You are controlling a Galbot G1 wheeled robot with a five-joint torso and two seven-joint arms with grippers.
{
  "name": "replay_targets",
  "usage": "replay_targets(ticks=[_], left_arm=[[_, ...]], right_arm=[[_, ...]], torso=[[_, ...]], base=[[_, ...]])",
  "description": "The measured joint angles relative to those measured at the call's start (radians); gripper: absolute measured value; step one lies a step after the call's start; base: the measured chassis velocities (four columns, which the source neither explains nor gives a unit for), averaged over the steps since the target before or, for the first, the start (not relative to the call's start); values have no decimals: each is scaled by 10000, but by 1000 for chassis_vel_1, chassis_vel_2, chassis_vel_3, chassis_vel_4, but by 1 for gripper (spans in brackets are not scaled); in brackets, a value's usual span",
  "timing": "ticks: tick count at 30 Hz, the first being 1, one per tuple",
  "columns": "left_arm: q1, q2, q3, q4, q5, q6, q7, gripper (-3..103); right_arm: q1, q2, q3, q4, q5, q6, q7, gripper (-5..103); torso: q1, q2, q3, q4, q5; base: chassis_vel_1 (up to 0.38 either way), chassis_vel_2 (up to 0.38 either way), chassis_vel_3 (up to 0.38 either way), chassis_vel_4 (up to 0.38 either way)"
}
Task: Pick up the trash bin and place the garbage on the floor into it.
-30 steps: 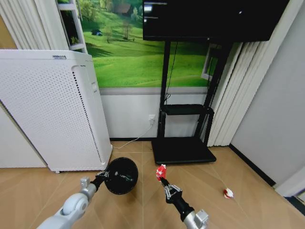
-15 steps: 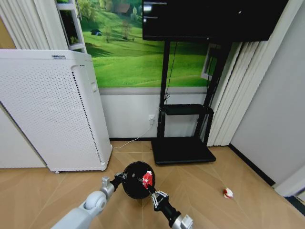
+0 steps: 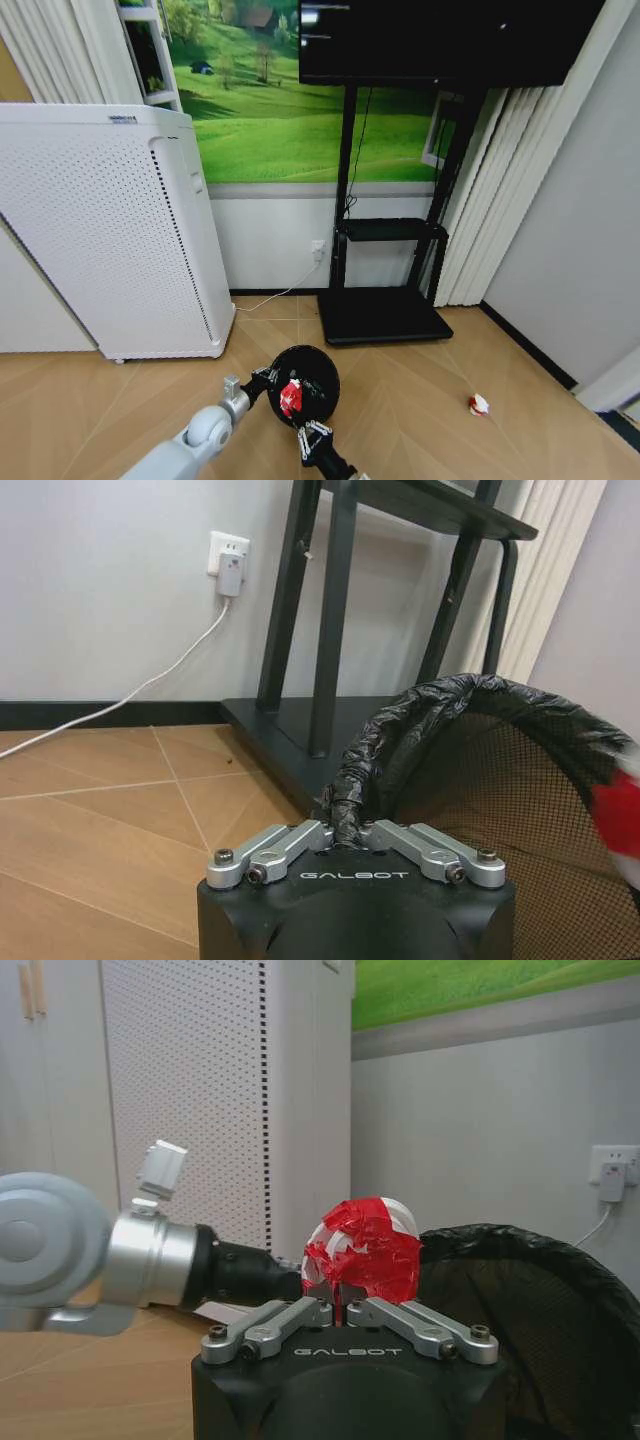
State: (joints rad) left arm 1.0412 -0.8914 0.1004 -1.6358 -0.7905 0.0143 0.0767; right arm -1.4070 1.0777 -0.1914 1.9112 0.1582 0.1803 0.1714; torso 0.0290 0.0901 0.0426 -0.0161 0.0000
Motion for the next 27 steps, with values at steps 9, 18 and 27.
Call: replay_targets(ticks=[9,18,27], left_arm=[[911,274,-862,-408,185,42,168,4],[1498,157,-1484,-634,128,2,126,4],[2113,-49,-2316,-1519,-1222,356,-1271,4]], right_arm=[[326,316,269,-243,314,27,535,10],[294,189,695,-199,363,306,577,47],[-312,57,2025,533,670,566,609,80]], torso=[[0,-1,0,1,0],[0,0,0,0,-1],[0,0,0,-1,0]], base=[[0,0,0,0],[0,0,0,0],[0,0,0,0]])
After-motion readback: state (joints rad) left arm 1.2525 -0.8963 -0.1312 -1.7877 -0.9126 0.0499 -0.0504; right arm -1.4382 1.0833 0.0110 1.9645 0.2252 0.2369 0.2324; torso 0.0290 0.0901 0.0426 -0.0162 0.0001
